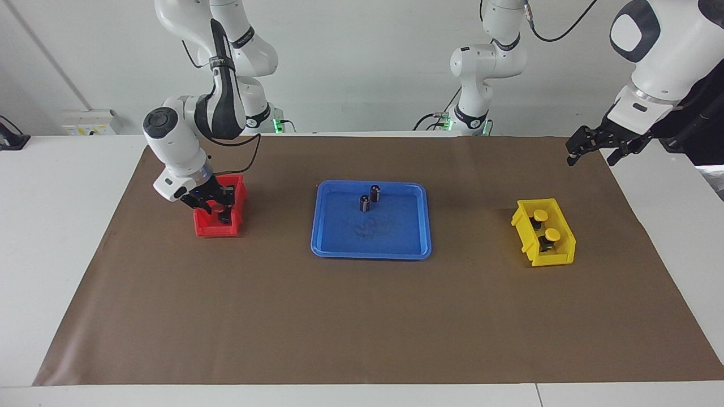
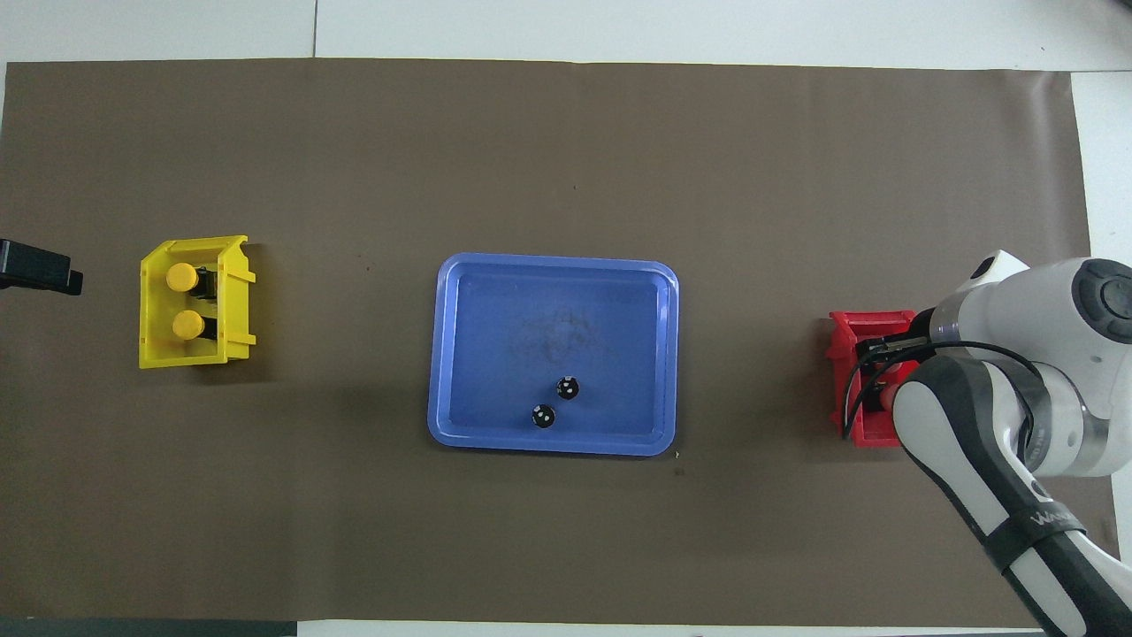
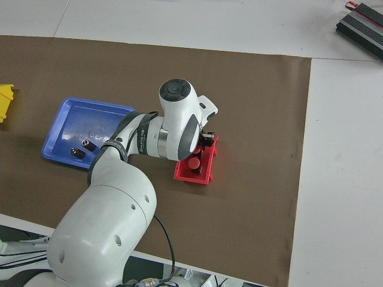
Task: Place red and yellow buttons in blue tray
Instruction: 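Grasp a red button with the right gripper and lift it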
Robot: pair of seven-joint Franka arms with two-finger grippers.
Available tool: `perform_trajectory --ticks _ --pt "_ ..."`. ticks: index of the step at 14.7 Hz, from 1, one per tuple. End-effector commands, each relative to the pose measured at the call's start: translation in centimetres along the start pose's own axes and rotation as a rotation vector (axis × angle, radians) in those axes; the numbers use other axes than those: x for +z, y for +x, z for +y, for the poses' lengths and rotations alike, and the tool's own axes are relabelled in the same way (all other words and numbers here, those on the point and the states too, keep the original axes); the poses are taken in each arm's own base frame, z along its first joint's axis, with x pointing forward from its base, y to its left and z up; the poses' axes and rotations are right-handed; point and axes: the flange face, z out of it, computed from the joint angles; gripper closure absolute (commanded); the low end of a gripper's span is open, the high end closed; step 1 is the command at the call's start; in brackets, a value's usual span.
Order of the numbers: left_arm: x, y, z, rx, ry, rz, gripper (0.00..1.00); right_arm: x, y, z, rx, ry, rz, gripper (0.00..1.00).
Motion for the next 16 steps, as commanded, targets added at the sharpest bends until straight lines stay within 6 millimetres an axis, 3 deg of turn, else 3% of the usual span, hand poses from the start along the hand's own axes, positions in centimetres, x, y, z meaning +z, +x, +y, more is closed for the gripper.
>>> perform_trajectory --ticks 1,3,5,11,12,14,16 --pt "-0.2 -0.8 -0.4 -0.002 0.018 0.01 0.0 -0.4 -0.9 0.5 -0.014 0.012 0.007 0.67" --pt "-0.2 -0.8 -0.4 -0.002 0.018 0.011 0.0 -0.7 -0.9 0.8 -0.014 0.016 -0.014 0.76" --pt "-0.2 -0.8 -0.4 -0.002 0.018 0.011 0.0 -2.7 0.3 1.1 -0.015 0.024 -0.049 0.76" --pt "-0.2 -0.8 -0.4 -0.002 0.018 0.01 0.0 -12.0 5.4 0.6 -0.037 0.023 -0.122 0.76" --pt "-0.2 -0.8 -0.4 -0.002 0.018 0.01 0.0 -13.5 6.6 -0.7 -0.051 0.029 -0.12 0.76" --pt "-0.6 -0.7 -0.5 0.001 0.019 0.019 0.0 -15.7 8.8 -5.3 -0.072 0.02 -0.08 0.77" --pt "-0.6 -0.9 -0.4 0.001 0.019 0.014 0.0 -16.7 10.2 -12.2 -0.013 0.026 -0.041 0.83"
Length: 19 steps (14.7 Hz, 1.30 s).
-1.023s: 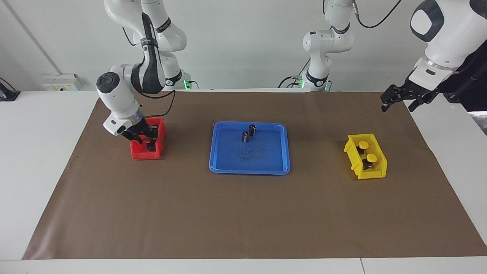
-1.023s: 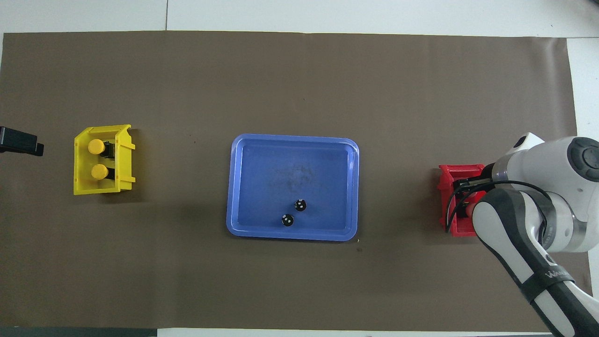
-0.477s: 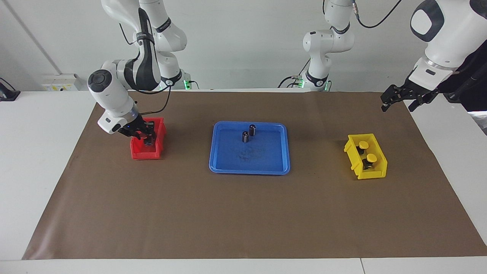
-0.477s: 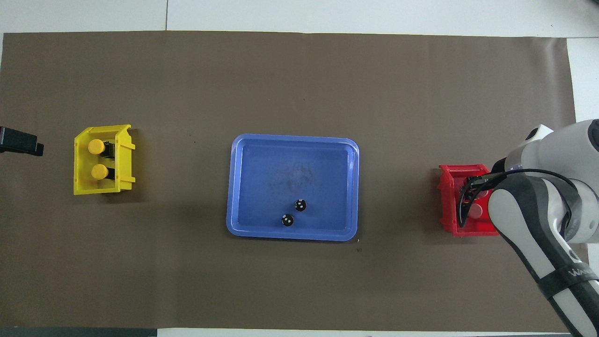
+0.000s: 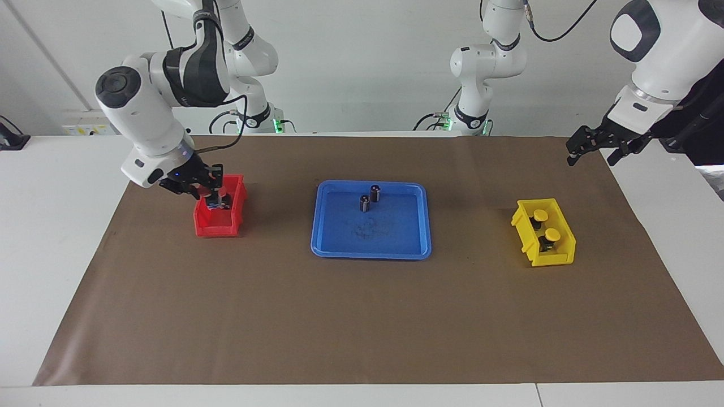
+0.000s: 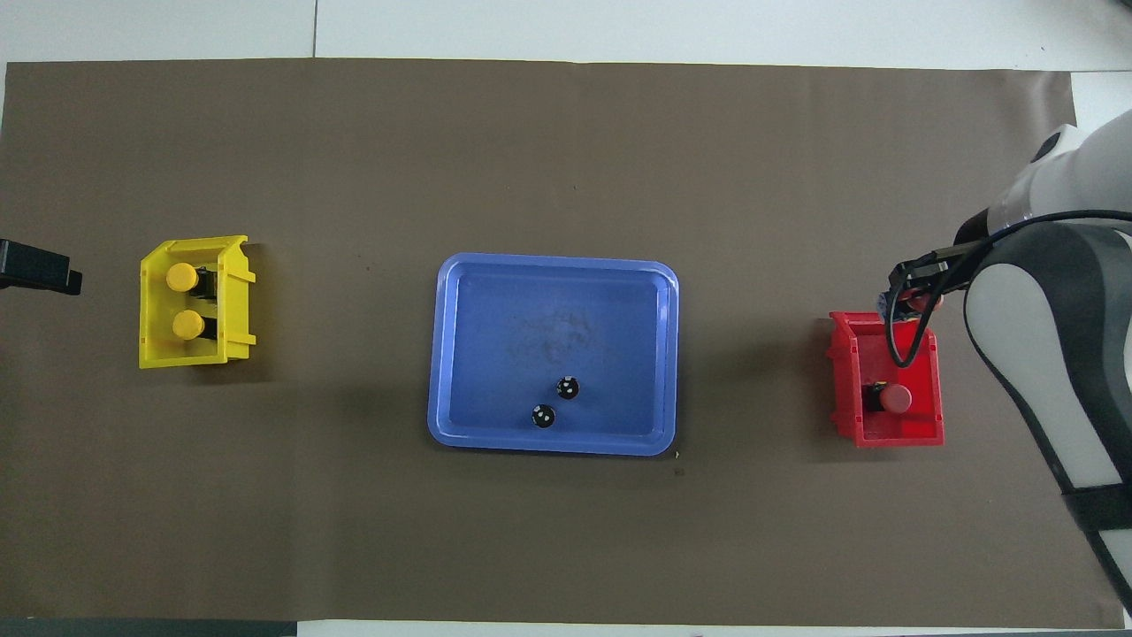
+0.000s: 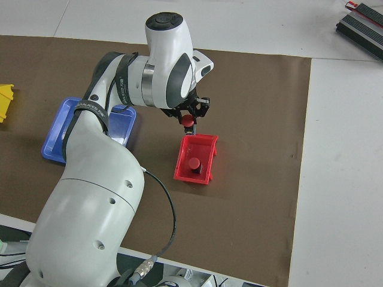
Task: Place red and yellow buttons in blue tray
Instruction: 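Grasp a red button with the right gripper and lift it, then place the red button in the tray while the left gripper reaches yellow holder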
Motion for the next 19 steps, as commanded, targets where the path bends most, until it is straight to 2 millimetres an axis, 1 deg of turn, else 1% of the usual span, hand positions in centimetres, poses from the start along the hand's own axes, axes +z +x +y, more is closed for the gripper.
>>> perform_trajectory --ticks 1,2,3,4,5,6,7,8,9,10,12,13,14,15,17,18,19 --pt "-0.2 -0.9 -0.4 0.001 0.017 0.005 0.0 -0.7 3.6 -8.8 0.083 0.02 0.02 0.84" --pt "-0.4 -0.8 -0.4 -0.006 0.02 0.023 0.0 -0.2 4.6 -11.9 0.12 0.024 0.027 0.84" --pt "-0.1 -0.8 -0.6 -0.008 0.019 0.019 0.0 0.4 5.3 -15.1 0.148 0.026 0.04 0.84" --pt "0.3 -1.1 -0.8 -0.006 0.019 0.023 0.0 1.9 6.0 -18.1 0.162 0.023 0.039 0.84" --pt "1.0 -1.2 -1.8 -0.025 0.022 0.05 0.0 3.4 6.7 -21.0 0.177 0.027 0.054 0.84" --pt "2.2 -1.3 -2.0 -0.033 0.025 0.062 0.0 5.2 7.6 -23.9 0.199 0.025 0.062 0.84" --pt "3.5 -1.3 -2.1 -0.037 0.022 0.058 0.0 7.6 8.1 -26.8 0.208 0.014 0.055 0.84" --pt "4.9 -1.2 -2.9 -0.046 0.024 0.064 0.0 9.4 8.5 -29.4 0.22 0.009 0.06 0.84" --pt "6.2 -1.2 -3.8 -0.061 0.025 0.066 0.02 10.2 8.6 -30.4 0.243 0.018 0.075 0.84" --pt "7.4 -0.9 -3.9 -0.061 0.027 0.075 0.04 10.3 8.7 -30.6 0.259 0.029 0.091 0.84" --pt "9.8 0.1 -4.0 -0.062 0.025 0.057 0.05 11.8 8.0 -31.1 0.251 0.011 0.061 0.83" --pt "10.9 0.7 -4.0 -0.061 0.026 0.055 0.05 13.0 7.3 -31.6 0.24 0.004 0.051 0.83" --pt "12.1 1.3 -3.8 -0.061 0.026 0.051 0.05 13.2 6.9 -31.4 0.241 0.002 0.048 0.83" --pt "13.1 1.9 -3.4 -0.061 0.025 0.051 0.08 13.8 6.6 -31.3 0.24 -0.003 0.038 0.82" --pt "14.7 2.9 -3.3 -0.083 0.027 0.061 0.17 14.0 6.2 -31.0 0.243 -0.009 0.025 0.81" --pt "15.4 3.3 -3.2 -0.082 0.026 0.062 0.21 14.6 5.8 -30.9 0.242 -0.016 0.014 0.81" --pt "16.0 3.8 -2.7 -0.074 0.024 0.073 0.25 14.8 5.4 -30.9 0.241 -0.019 0.01 0.81"
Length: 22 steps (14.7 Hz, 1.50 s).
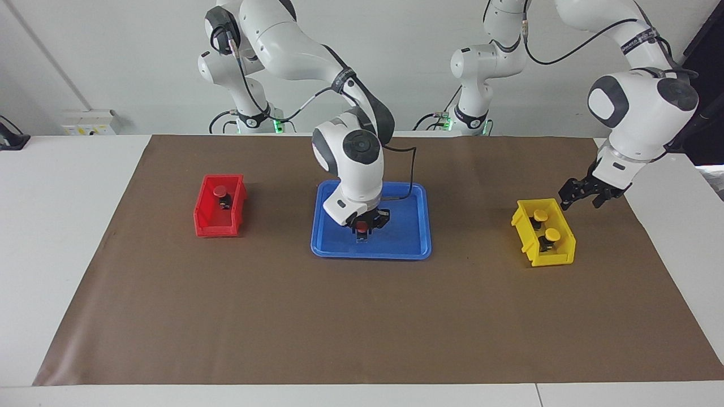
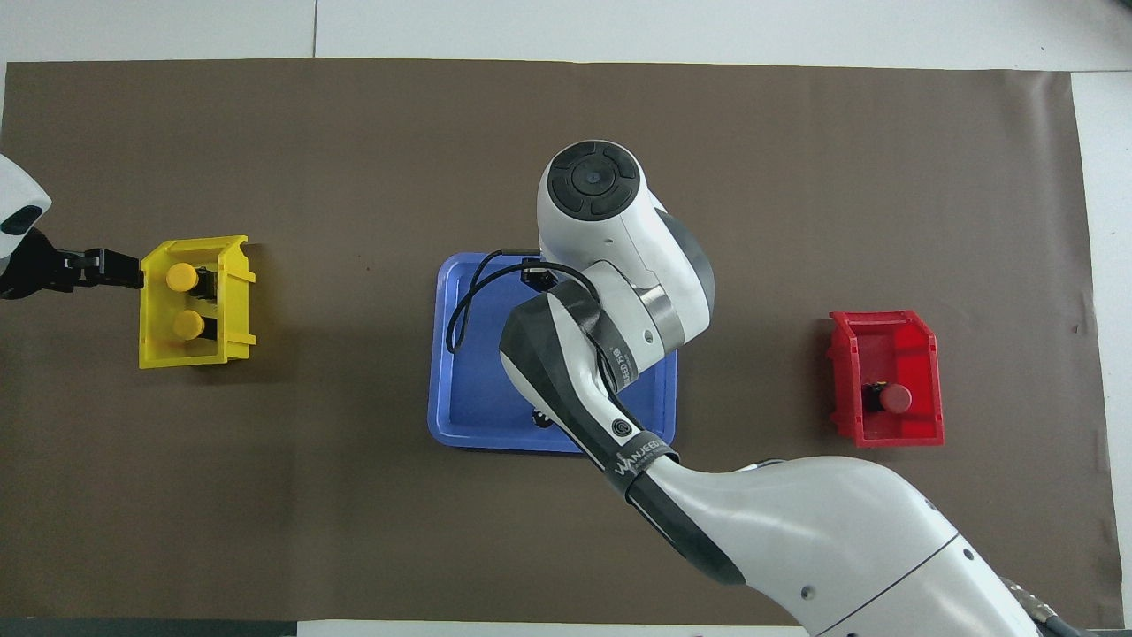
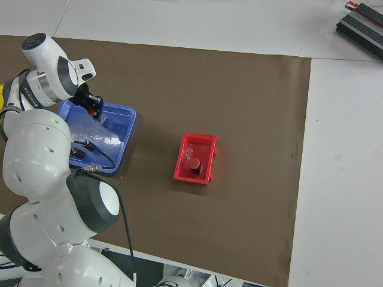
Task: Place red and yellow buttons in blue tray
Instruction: 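Place the red button in the tray while the left gripper reaches yellow holder, then return the right gripper to the red holder while the left gripper grasps yellow button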
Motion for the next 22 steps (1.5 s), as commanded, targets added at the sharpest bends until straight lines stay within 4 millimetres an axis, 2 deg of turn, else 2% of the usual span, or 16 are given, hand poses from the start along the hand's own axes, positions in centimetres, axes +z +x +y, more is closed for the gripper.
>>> perform_trajectory --ticks 1,6,7,8,9,10,11,12,13,15,16,18,19,20,21,22 --pt "1.9 1.2 1.0 -0.001 0.011 0.031 0.26 0.3 -1.9 0.7 0.0 -0.011 -0.012 0.8" --pt "5.0 2.7 2.4 -0.016 0.008 0.055 0.26 0.9 -2.5 0.8 -0.002 -0.01 -0.009 0.63" --pt "5.7 2.7 2.7 -0.018 -0.002 0.046 0.26 1.2 -2.5 0.8 -0.001 -0.007 -0.003 0.53" --pt "5.9 2.8 2.8 -0.017 -0.004 0.043 0.26 1.4 -2.6 0.8 -0.001 -0.004 0.0 0.5" --pt "6.0 2.7 2.8 -0.017 -0.004 0.04 0.26 1.4 -2.6 0.8 -0.002 -0.005 0.0 0.4" --pt "6.1 2.6 2.8 -0.019 -0.004 0.037 0.26 1.0 -2.5 0.8 -0.002 -0.007 0.0 0.29" --pt "6.5 2.3 2.9 -0.017 -0.005 0.029 0.26 0.5 -2.5 0.9 -0.002 -0.006 0.007 0.25" --pt "6.6 2.2 2.9 -0.017 -0.005 0.026 0.26 -0.7 -2.1 1.4 -0.002 -0.004 0.027 0.25" --pt "6.7 2.2 2.9 -0.017 -0.005 0.025 0.27 -2.9 -1.4 2.3 0.005 0.008 0.058 0.25" --pt "7.0 2.1 2.9 -0.018 -0.006 0.026 0.27 -7.8 0.5 7.0 0.034 0.033 0.096 0.25" --pt "7.5 1.8 2.9 -0.018 -0.007 0.022 0.28 -9.8 0.8 9.9 -0.011 0.02 0.083 0.25" --pt "7.8 1.4 2.9 -0.018 -0.007 0.022 0.29 -13.4 0.0 17.0 -0.06 -0.006 0.023 0.25" --pt "7.8 1.3 2.9 -0.019 -0.007 0.025 0.3 -14.4 -0.6 21.1 -0.074 -0.012 -0.005 0.25" --pt "7.8 1.4 2.9 -0.019 -0.007 0.026 0.3 -14.4 -1.7 25.2 -0.109 -0.008 -0.016 0.24" --pt "7.9 1.4 2.9 -0.018 -0.007 0.025 0.32 -14.1 -3.1 28.9 -0.139 0.001 -0.001 0.24" --pt "7.8 1.4 3.0 -0.019 -0.008 0.026 0.36 -13.1 -4.8 31.5 -0.163 0.006 0.016 0.24"
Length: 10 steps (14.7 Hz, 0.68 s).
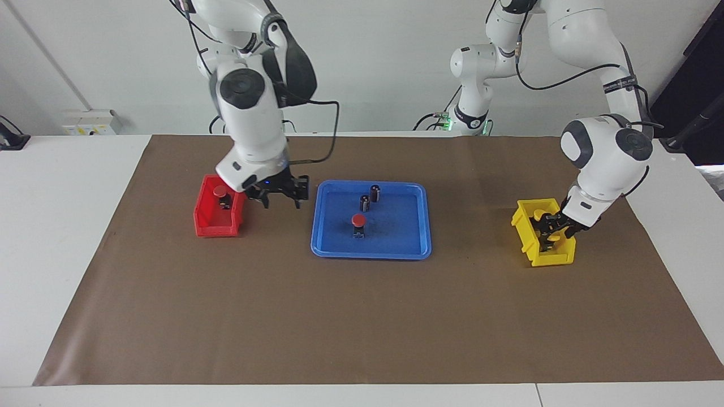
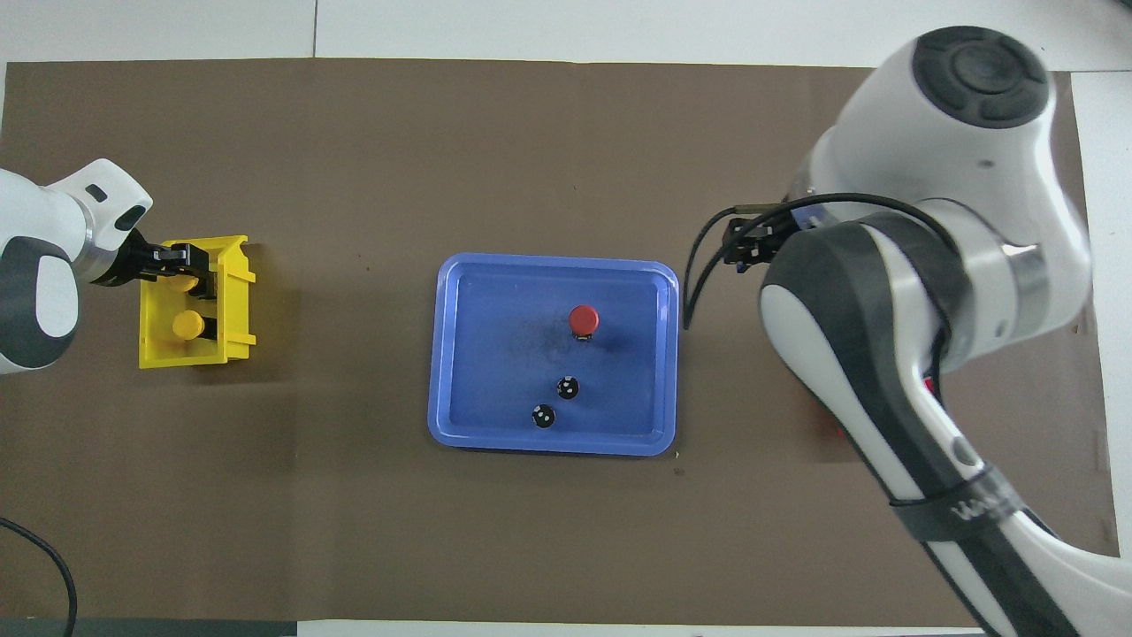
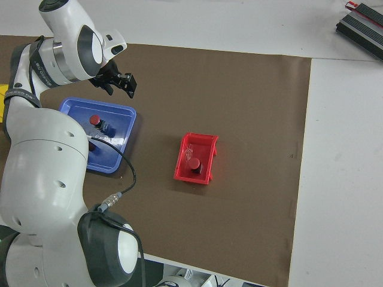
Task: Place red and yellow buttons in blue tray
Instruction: 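Return the right gripper to the red holder while the left gripper grasps yellow button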
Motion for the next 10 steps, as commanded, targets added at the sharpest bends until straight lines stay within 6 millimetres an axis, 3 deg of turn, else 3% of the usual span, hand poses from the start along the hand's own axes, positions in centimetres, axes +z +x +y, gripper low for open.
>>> perform_trajectory --ticks 1,2,3,5,7,10 --pt "0.0 -0.5 0.1 -0.017 -0.008 0.018 0.43 3.8 -6.7 5.9 -0.069 0.01 0.024 0.24" --pt "0.0 -0.5 0.1 -0.021 -0.009 0.016 0.57 5.3 -7.9 7.5 -0.082 0.012 0.023 0.24" --pt "0.0 -0.6 0.1 -0.024 -0.009 0.01 0.81 6.7 -9.0 9.2 -0.087 0.015 0.023 0.25" --pt "0.0 -0.6 0.1 -0.024 -0.01 0.001 0.99 8.6 -10.0 11.3 -0.102 0.018 0.013 0.28" --pt "-1.5 0.2 0.0 -0.024 -0.01 -0.023 0.99 10.6 -10.5 12.1 -0.096 0.02 0.003 0.28" --pt "-9.9 2.8 -0.4 -0.026 -0.008 -0.036 0.99 13.1 -10.7 12.2 -0.141 0.012 0.05 0.29"
